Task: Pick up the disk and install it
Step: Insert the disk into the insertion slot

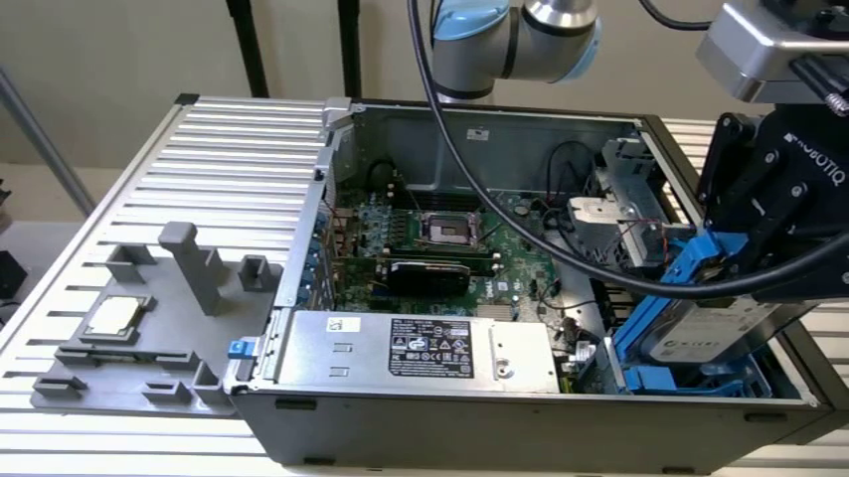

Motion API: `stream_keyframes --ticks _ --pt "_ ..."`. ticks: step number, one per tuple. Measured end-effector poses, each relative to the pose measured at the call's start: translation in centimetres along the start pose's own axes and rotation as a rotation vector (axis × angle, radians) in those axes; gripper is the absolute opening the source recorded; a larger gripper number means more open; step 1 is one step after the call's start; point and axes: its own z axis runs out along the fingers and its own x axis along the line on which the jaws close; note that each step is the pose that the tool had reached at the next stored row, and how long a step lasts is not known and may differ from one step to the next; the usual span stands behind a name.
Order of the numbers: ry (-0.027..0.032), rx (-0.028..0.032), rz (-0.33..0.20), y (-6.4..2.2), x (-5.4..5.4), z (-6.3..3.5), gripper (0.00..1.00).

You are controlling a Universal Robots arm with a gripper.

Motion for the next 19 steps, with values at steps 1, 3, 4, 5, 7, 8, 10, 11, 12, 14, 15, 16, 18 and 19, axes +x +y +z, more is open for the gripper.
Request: stream_keyframes --ticks 1,3,4,5,7,8,10,11,12,14,15,16,18,19 --pt "-0.0006 -0.0001 -0.001 0.00 0.0 0.18 0.32" --pt "-0.0015 -0.0002 -0.004 -0.01 0.0 0.50 0.32" --pt "-0.0023 -0.0003 -0.005 -0.01 0.0 0.68 0.32" --pt "-0.0030 -0.0003 -0.006 -0.02 0.0 0.85 0.32" --pt "-0.0041 -0.0004 -0.008 -0.01 0.1 1.20 0.32" --pt "-0.0046 -0.0005 -0.009 -0.02 0.1 1.37 0.32" --pt "-0.0058 -0.0006 -0.011 -0.02 0.1 1.70 0.32" --pt "-0.0060 -0.0006 -0.012 -0.02 0.1 1.84 0.32" --pt "-0.0068 -0.0006 -0.013 -0.02 0.1 2.03 0.32" --pt "-0.0075 -0.0008 -0.015 -0.02 0.1 2.32 0.32" --pt "-0.0079 -0.0008 -0.016 -0.02 0.1 2.45 0.32" --pt "-0.0084 -0.0009 -0.017 -0.02 0.1 2.58 0.32" --pt "-0.0091 -0.0010 -0.019 -0.02 0.1 2.81 0.32" --pt "-0.0093 -0.0010 -0.020 -0.02 0.1 2.91 0.32"
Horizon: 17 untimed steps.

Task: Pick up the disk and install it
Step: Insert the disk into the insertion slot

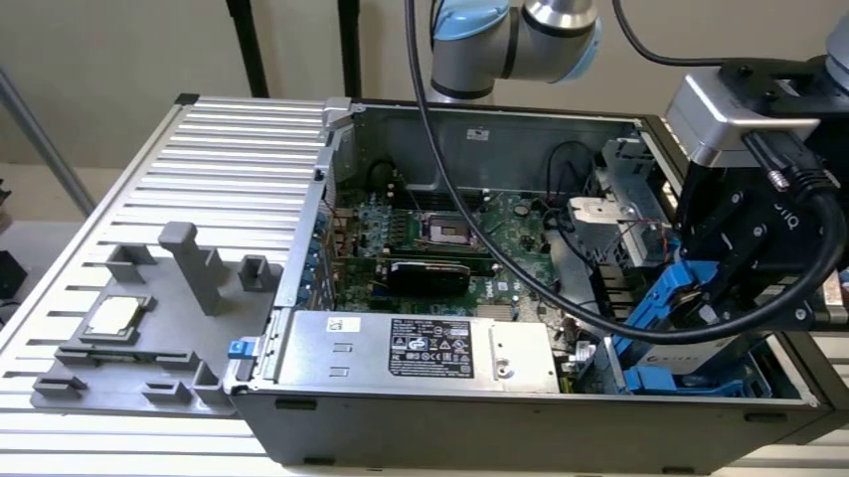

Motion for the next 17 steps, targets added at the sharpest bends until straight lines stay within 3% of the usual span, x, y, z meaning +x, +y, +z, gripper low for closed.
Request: stream_keyframes --ticks 4,5,8,12,14,17 --pt "-0.0005 -0.0002 -0.004 -0.01 0.0 0.35 0.34" --pt "-0.0004 -0.0002 -0.004 -0.01 0.0 0.42 0.40" --pt "-0.0005 -0.0003 -0.006 -0.04 0.0 0.55 0.40" --pt "-0.0016 -0.0003 -0.006 -0.81 0.0 0.55 0.40" --pt "-0.0053 -0.0003 -0.007 -1.37 0.1 0.53 0.40" --pt "-0.0071 -0.0003 -0.008 -1.43 0.0 0.52 0.40"
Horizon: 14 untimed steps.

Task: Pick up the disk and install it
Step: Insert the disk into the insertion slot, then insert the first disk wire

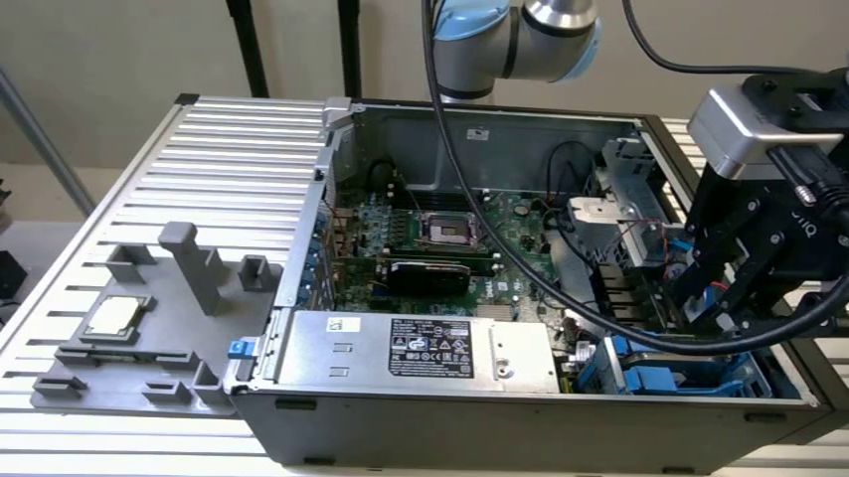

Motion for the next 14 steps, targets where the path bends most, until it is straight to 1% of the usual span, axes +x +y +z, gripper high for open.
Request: stream_keyframes --ticks 14 --pt "0.0000 0.0000 0.000 -0.04 0.00 -0.10 0.40"
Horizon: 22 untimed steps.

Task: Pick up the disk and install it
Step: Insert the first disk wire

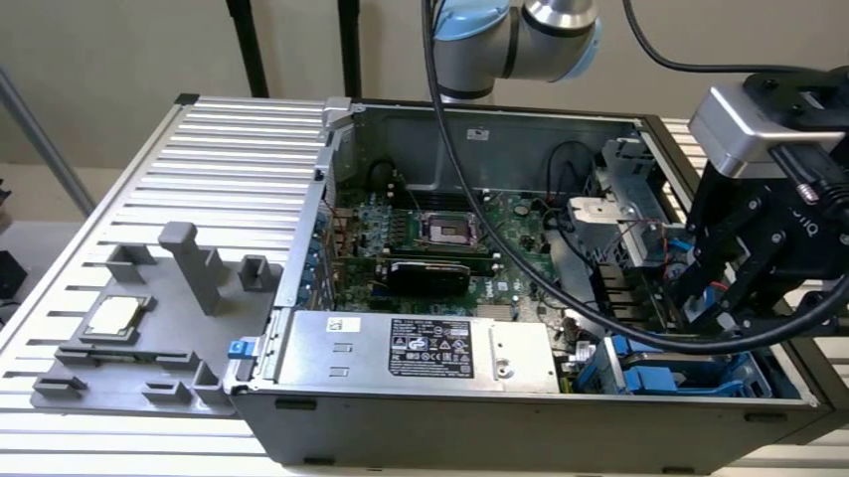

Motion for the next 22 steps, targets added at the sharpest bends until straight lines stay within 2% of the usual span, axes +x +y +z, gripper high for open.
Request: stream_keyframes --ticks 2,5,7,12,14,22 --pt "0.0001 0.0000 0.000 -0.40 0.0 -0.02 0.40" --pt "-0.0001 -0.0001 -0.001 -1.71 0.0 0.10 0.40" --pt "0.0000 -0.0002 -0.002 -2.44 -0.1 0.39 0.40" --pt "0.0003 -0.0003 -0.005 -3.59 -0.8 1.32 0.40" --pt "0.0005 -0.0005 -0.006 -3.85 -1.1 1.70 0.40" --pt "0.0009 -0.0010 -0.015 -3.92 -1.9 3.12 0.42"
